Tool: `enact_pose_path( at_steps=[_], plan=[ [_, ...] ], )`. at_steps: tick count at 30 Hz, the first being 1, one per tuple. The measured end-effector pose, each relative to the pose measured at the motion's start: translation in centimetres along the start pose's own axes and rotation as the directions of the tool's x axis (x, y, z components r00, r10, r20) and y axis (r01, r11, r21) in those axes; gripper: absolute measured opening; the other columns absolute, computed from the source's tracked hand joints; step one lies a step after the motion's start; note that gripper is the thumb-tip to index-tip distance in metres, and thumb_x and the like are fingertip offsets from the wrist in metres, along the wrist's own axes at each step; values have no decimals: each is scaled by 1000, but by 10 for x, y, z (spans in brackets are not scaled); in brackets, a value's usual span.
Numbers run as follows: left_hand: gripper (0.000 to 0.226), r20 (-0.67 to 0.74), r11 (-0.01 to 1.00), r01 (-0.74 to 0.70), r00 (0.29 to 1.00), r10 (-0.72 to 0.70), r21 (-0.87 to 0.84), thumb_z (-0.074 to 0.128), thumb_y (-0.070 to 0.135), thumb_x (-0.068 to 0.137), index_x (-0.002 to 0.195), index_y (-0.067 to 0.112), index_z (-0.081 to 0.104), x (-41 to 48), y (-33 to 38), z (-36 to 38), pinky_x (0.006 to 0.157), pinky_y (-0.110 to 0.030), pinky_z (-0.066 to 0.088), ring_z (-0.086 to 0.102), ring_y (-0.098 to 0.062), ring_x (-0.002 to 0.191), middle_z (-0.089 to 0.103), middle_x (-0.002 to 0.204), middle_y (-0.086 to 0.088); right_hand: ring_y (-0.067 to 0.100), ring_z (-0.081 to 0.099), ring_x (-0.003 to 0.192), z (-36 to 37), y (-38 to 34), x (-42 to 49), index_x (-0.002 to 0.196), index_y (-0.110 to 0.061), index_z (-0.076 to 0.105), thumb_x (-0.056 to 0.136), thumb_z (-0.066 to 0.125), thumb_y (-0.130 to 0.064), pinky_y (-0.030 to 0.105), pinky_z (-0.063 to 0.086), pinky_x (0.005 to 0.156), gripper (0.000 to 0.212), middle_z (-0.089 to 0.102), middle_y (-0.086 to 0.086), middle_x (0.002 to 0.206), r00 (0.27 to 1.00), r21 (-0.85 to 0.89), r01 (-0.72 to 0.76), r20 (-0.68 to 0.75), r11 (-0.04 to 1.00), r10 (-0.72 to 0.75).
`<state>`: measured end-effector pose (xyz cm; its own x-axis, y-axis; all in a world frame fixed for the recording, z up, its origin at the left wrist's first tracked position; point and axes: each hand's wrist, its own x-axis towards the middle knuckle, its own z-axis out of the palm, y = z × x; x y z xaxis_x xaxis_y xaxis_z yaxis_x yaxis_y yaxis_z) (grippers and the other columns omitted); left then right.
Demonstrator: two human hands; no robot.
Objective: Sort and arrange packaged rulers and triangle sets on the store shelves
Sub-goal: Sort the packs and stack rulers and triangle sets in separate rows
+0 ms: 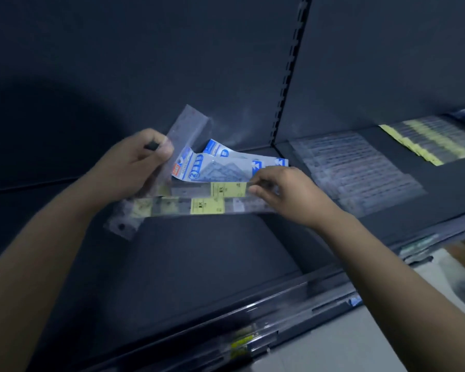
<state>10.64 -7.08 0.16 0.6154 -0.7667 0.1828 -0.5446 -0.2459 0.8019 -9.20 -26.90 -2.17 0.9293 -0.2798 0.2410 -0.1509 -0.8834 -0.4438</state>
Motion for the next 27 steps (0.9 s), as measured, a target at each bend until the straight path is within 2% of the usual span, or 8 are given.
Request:
enact_pose_path(
  at_steps=[4,7,11,14,16,21,23,27],
  plan=[
    [19,-57,991,-49,997,42,-122,55,27,95,87,12,62,-1,38,37,36,-15,31,42,-8,36,60,50,2,21,59,81,-38,33,-23,99,-13,66,86,64,-17,30,40,72,14,67,-1,85,994,-98,-29,-109,995,18],
    [20,-116,975,-77,992,54,-209,58,24,94,85,9,64,4,70,77,35,-13,28,38,-9,34,56,50,3,20,55,71,-70,70,-42,98,-13,66,86,64,-15,31,38,68,12,65,-1,80,991,-108,-27,-130,994,13],
    [19,41,969,29,999,-19,-246,54,21,96,93,8,67,16,105,141,41,-15,34,40,-7,45,58,60,8,13,50,63,-106,138,-75,96,-17,66,88,64,-21,22,27,59,10,55,-10,70,994,-73,-38,-108,997,30],
    [17,152,970,155,980,-128,-188,50,13,97,97,11,67,25,127,193,48,-17,36,46,-8,54,59,65,10,5,52,61,-132,191,-99,90,-26,67,86,65,-23,24,34,60,5,58,-13,69,999,-46,-19,-35,999,17],
    [17,228,975,173,964,-139,-137,47,11,99,100,15,64,32,143,225,48,-17,37,48,-6,51,61,60,12,7,55,64,-148,218,-114,84,-29,68,85,67,-21,19,39,60,8,65,-11,74,1000,-15,-5,27,1000,5],
    [13,237,994,103,965,-109,36,52,19,97,95,24,64,46,171,273,51,-14,43,52,0,53,70,73,15,-4,57,69,-158,246,-137,90,-27,72,84,70,-24,7,39,61,8,64,-22,80,985,126,-16,171,992,-6],
    [11,247,990,42,966,-75,136,55,21,95,92,24,65,53,178,286,57,-16,47,56,2,62,68,73,15,-1,57,65,-158,252,-142,90,-27,72,84,70,-22,10,41,60,8,66,-18,77,984,158,-28,179,987,0],
    [7,280,984,8,958,-58,176,61,19,92,89,23,67,61,179,310,61,-9,46,57,5,67,67,81,11,7,57,59,-155,261,-149,87,-25,71,83,70,-18,17,43,57,8,68,-8,72,988,200,-33,152,979,2]
  ],
)
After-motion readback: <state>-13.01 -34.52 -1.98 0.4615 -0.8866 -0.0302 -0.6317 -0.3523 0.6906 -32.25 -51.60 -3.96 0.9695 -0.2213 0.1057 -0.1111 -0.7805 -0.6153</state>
